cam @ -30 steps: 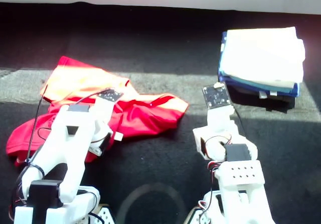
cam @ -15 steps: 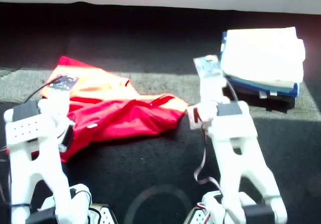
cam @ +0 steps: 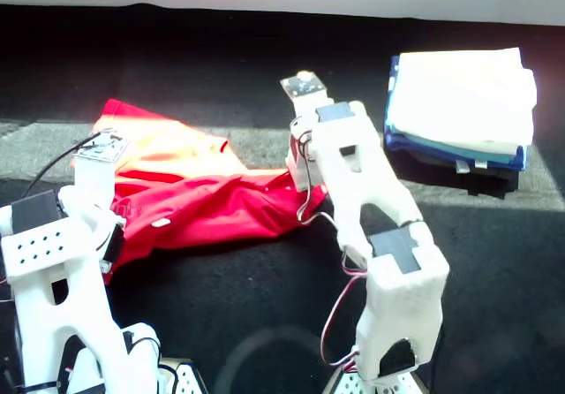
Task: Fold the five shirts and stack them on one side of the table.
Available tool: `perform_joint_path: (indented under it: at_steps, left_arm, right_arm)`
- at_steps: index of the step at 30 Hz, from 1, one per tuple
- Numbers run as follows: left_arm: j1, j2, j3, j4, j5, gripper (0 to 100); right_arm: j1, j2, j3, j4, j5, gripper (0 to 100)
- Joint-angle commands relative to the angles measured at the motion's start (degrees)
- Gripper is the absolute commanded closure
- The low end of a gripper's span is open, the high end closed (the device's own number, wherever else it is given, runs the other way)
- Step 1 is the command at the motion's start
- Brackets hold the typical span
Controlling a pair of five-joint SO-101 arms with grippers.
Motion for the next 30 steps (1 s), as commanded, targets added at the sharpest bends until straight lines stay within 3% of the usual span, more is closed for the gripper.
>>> perform_joint_path:
  at_steps: [1,10,12,14,24,30]
  left_arm:
    - [-0.75,-1.36,-1.89,0.18,-0.26,99]
    - [-0.75,-1.36,-1.89,0.18,-0.26,99]
    - [-0.75,-1.36,-1.89,0.09,-0.26,99]
    - [-0.75,-1.36,-1.89,0.09,-0.26,99]
    - [-0.31,-1.27,-2.24,-1.32,0.18,99]
    - [5.85,-1.19,-8.75,-0.79,9.05,99]
  right_arm:
    - [-0.22,3.21,-6.20,0.04,-0.35,80.3]
    - [-0.13,12.09,-11.12,0.22,-0.35,81.0]
    - [-0.04,12.18,-11.12,0.92,-0.35,86.5]
    - [0.04,11.47,-11.47,1.54,-0.35,98.9]
    - [6.20,-1.98,-11.21,4.62,-0.35,99.1]
    - [10.07,-13.85,-10.95,7.60,0.00,99.1]
